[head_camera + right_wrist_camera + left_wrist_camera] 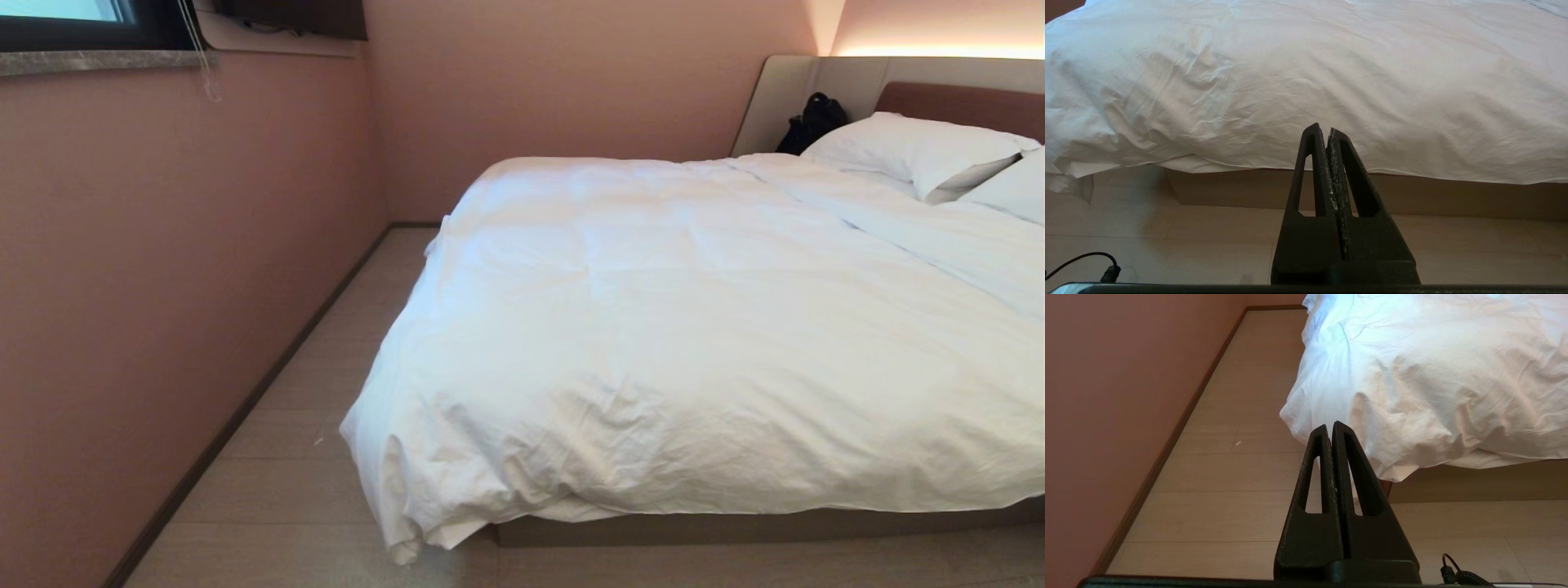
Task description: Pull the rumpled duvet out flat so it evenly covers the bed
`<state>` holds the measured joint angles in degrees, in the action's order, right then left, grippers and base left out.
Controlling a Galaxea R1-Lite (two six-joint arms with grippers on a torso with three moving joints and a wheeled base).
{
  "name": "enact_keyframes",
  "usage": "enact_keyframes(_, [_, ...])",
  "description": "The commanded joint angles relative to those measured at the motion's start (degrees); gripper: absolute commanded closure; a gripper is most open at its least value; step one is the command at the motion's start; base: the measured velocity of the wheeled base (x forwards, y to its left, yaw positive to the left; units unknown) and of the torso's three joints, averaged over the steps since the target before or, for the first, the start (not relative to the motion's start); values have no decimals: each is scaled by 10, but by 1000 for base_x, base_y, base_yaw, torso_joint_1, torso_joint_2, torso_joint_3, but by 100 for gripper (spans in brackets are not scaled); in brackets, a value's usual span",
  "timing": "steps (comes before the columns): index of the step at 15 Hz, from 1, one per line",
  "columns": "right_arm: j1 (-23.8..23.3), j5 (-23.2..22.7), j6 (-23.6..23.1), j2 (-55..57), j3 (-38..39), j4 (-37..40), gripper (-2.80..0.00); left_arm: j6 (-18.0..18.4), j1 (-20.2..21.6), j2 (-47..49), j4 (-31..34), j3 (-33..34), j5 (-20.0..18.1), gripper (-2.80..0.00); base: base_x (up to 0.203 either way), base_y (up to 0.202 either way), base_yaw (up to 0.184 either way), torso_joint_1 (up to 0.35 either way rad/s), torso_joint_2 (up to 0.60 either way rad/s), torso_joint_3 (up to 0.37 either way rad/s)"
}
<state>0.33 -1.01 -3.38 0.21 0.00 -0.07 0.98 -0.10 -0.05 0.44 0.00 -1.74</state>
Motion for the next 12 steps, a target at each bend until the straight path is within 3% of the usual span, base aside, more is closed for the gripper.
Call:
enact_keyframes(1, [0,0,-1,0,0,0,0,1,0,0,0,0,1,0,0,0,0,0,0,0])
enact_keyframes(12, [0,0,-1,0,0,0,0,2,0,0,0,0,0,0,0,0,0,0,0,0])
